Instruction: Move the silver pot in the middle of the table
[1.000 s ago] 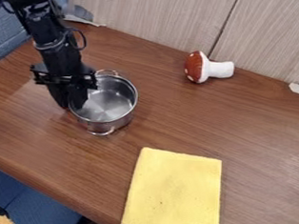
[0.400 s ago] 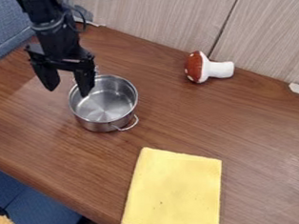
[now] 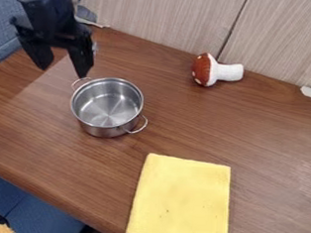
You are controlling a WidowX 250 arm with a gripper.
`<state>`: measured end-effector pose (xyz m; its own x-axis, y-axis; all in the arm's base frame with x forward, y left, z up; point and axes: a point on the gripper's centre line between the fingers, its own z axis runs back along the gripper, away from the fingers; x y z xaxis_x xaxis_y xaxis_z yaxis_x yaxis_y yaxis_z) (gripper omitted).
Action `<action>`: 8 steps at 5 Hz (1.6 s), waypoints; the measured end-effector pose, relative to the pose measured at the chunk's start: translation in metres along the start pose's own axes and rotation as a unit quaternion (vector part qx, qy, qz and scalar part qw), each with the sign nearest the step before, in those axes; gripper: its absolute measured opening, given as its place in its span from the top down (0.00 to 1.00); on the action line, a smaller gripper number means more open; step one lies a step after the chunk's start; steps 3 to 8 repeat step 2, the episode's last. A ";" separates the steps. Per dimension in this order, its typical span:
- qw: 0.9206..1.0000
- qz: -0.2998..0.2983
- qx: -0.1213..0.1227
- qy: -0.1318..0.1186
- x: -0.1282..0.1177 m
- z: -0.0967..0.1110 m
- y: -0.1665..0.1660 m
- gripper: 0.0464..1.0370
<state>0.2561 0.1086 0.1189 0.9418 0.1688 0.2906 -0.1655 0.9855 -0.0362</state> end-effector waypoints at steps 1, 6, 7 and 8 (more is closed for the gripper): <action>0.999 -0.013 -0.041 -0.018 0.001 0.006 -0.003 0.04; 0.999 -0.016 -0.042 -0.019 0.001 0.006 -0.003 0.04; 0.999 -0.016 -0.042 -0.019 0.001 0.006 -0.003 0.04; 0.999 -0.016 -0.042 -0.019 0.001 0.006 -0.003 0.04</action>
